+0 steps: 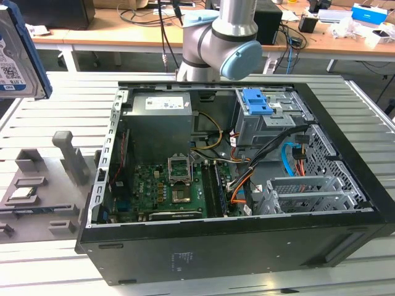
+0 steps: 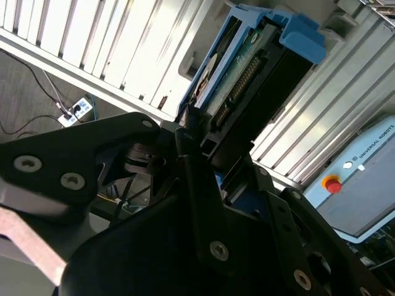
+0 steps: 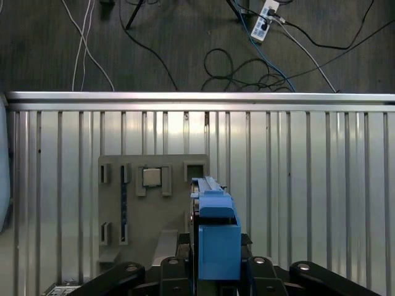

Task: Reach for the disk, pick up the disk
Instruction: 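Pick up the disk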

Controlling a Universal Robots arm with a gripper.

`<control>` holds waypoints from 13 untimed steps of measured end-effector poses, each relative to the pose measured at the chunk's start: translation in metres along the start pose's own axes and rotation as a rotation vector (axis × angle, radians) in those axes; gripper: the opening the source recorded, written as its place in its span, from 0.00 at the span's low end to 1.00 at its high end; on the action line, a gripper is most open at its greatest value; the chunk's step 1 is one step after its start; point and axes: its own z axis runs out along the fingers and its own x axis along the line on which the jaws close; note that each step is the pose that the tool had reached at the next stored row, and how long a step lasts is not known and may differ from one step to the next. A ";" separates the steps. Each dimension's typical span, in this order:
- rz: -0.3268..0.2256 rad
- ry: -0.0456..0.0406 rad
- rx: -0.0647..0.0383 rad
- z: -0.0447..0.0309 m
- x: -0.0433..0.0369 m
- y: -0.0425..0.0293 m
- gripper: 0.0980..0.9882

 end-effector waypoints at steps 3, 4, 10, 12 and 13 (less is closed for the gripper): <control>0.000 0.0001 0.000 -0.0078 -0.0002 0.0000 0.30; 0.000 0.0000 0.000 -0.0094 -0.0002 0.0000 0.30; 0.000 0.0001 0.000 -0.0228 -0.0005 0.0001 0.30; 0.000 0.0001 0.000 -0.0281 -0.0006 0.0001 0.30; 0.000 0.0000 0.000 -0.0327 -0.0007 0.0002 0.30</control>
